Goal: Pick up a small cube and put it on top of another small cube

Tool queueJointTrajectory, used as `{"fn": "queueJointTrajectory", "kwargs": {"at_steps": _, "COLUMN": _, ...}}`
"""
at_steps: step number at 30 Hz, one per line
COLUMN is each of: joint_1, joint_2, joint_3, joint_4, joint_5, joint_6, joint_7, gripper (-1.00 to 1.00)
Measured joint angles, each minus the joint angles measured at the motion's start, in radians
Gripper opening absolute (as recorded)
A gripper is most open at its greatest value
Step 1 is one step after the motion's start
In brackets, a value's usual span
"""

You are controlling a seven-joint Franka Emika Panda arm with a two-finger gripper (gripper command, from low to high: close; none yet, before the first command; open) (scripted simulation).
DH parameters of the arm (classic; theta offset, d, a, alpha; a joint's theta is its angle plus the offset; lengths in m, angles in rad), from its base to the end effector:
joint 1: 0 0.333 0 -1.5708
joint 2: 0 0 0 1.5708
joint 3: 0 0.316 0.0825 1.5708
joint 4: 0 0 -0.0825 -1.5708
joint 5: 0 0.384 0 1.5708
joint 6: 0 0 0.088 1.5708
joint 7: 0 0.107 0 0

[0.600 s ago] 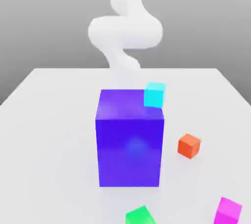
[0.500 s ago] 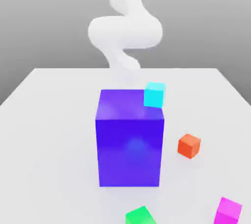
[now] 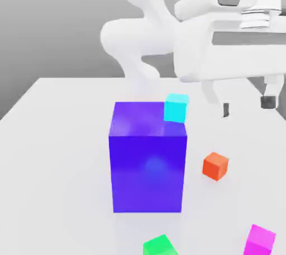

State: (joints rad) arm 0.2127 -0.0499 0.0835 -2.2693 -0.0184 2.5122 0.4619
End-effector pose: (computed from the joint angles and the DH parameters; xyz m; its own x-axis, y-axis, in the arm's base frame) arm 0.5141 0.1573 0.4094 0.9503 -0.1609 0.2665 -0.1353 -0.9845 -0.1116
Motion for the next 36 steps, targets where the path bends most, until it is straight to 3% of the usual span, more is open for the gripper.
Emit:
{"fn": "queueJointTrajectory", "kwargs": {"at_steps": 15, "joint_1": 0.12, "joint_2": 0.547, "joint_3": 0.029, "joint_4": 0.044, "joint_5": -0.112, "joint_6": 0.206, "joint_7": -0.123, "gripper": 0.0}}
{"fn": "queueJointTrajectory", "kwargs": {"at_steps": 16, "joint_1": 0.125, "joint_2": 0.579, "joint_3": 0.023, "joint_4": 0.051, "joint_5": -0.118, "joint_6": 0.23, "joint_7": -0.119, "gripper": -1.0}}
{"fn": "queueJointTrajectory", "kwargs": {"at_steps": 23, "joint_1": 0.126, "joint_2": 0.585, "joint_3": 0.022, "joint_4": 0.052, "joint_5": -0.12, "joint_6": 0.234, "joint_7": -0.118, "gripper": -1.0}}
{"fn": "queueJointTrajectory", "kwargs": {"at_steps": 27, "joint_1": 0.111, "joint_2": 0.465, "joint_3": 0.042, "joint_4": 0.025, "joint_5": -0.089, "joint_6": 0.142, "joint_7": -0.141, "gripper": -1.0}}
{"fn": "queueJointTrajectory", "kwargs": {"at_steps": 36, "joint_1": -0.066, "joint_2": 0.312, "joint_3": -0.053, "joint_4": -0.049, "joint_5": -0.026, "joint_6": 0.062, "joint_7": -0.28, "gripper": -1.0}}
